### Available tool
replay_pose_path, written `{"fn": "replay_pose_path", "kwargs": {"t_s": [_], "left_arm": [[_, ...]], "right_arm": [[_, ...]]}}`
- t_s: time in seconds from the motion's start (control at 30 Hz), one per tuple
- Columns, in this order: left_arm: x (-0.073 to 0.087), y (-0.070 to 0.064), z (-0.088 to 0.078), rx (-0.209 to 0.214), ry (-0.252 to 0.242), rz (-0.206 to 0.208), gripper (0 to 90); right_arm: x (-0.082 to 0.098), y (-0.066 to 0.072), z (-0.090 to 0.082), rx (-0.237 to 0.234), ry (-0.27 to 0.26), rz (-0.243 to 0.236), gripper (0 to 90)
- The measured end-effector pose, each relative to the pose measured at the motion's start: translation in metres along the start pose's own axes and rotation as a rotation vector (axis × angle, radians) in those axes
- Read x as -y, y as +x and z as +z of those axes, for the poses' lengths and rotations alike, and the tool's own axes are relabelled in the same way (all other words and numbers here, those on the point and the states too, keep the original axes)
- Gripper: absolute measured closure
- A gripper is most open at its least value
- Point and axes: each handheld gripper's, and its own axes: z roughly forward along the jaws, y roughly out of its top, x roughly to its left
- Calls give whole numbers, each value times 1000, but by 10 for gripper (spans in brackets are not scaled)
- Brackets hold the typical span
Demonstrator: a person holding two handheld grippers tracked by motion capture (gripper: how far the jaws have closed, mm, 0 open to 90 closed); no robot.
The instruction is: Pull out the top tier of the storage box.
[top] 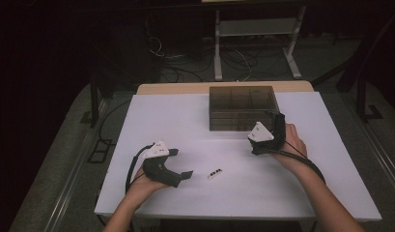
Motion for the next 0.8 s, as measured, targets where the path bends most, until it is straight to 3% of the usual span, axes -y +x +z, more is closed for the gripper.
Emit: {"fn": "replay_pose_path", "kwargs": {"t_s": [0.8], "left_arm": [[0,0,0,-1,0,0,0]], "right_arm": [[-3,9,1,73,39,-172,0]]}}
